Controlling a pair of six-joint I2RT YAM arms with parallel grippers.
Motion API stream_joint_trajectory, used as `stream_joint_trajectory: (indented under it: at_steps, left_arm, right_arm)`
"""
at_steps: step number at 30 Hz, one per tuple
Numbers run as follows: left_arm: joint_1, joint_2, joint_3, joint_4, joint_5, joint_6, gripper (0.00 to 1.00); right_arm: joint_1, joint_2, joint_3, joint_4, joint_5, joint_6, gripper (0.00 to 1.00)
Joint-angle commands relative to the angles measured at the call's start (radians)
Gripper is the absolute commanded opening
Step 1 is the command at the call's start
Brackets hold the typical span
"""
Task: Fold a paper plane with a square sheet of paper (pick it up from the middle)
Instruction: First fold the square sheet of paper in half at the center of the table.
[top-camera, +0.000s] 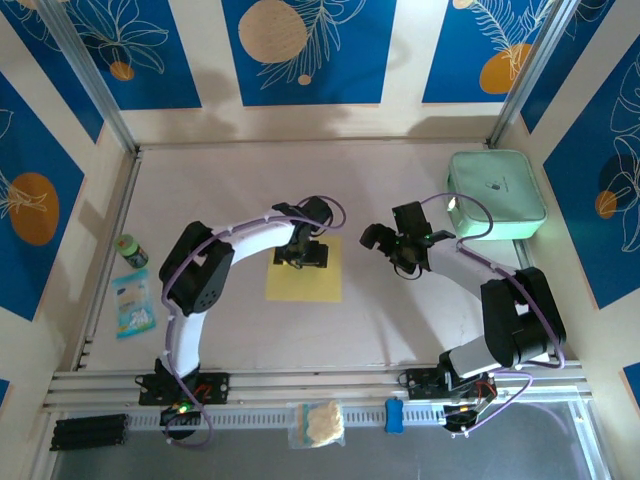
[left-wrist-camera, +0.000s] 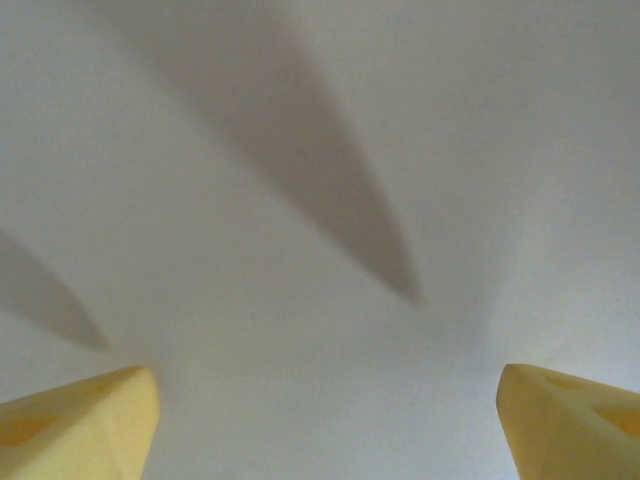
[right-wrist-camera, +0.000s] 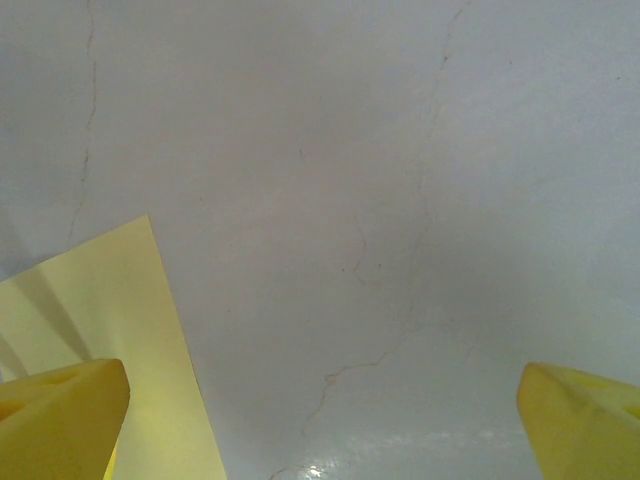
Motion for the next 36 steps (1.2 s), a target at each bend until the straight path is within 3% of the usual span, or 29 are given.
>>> stream_joint_trajectory:
  at_steps: [1, 22, 36]
  left_arm:
    - [-0.009, 0.021, 0.022, -0.045, -0.011, -0.025, 0.86]
    - [-0.041, 0.099, -0.016, -0.051, -0.041, -0.044, 0.85]
    - [-0.051, 0.084, -0.048, -0.008, -0.045, -0.044, 0.76]
  right_arm:
    - [-0.007, -0.016, -0.011, 0.005, -0.024, -0.007, 1.00]
    - [0.004, 0.027, 0.001, -0.011, -0.026, 0.028, 0.96]
    - [0.005, 0.028, 0.008, -0.030, -0.018, 0.037, 0.96]
